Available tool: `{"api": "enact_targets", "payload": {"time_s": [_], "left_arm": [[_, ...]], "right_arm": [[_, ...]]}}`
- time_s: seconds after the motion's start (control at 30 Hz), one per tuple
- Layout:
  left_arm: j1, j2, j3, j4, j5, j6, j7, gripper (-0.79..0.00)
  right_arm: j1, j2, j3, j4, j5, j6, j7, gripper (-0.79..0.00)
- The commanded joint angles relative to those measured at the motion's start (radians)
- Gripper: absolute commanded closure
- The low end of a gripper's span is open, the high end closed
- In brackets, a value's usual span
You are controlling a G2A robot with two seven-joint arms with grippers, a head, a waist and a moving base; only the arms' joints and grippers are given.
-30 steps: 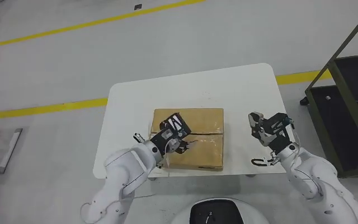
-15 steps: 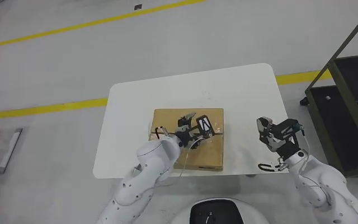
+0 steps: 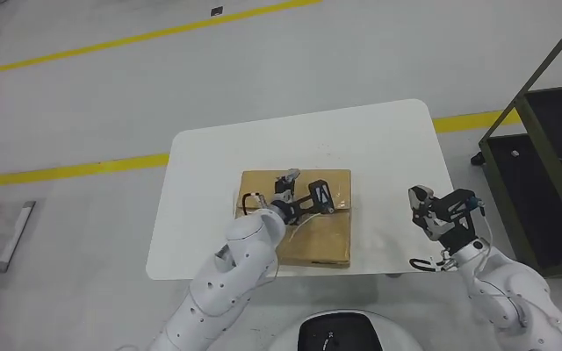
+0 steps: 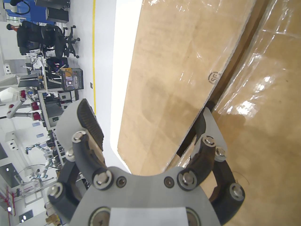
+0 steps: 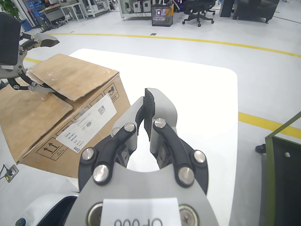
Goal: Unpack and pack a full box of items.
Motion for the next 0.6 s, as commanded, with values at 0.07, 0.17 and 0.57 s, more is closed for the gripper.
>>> {"api": "enact_targets", "payload": {"time_s": [0.07, 0.17, 0.57], "left_arm": [[0.000, -0.004, 0.005, 0.012, 0.033, 0.019, 0.028, -0.551], [0.007, -0.007, 0.003, 0.017, 0.050, 0.040, 0.051, -0.092], [0.010, -0.017, -0.015, 0.002, 0.088, 0.066, 0.112, -0.135]], "right_arm": [[-0.002, 0.000, -0.002, 0.001, 0.002, 0.002, 0.000, 0.000], [-0.003, 0.000, -0.004, 0.005, 0.002, 0.002, -0.001, 0.000], [0.013, 0.002, -0.007, 0.020, 0.007, -0.005, 0.005, 0.000]]}}
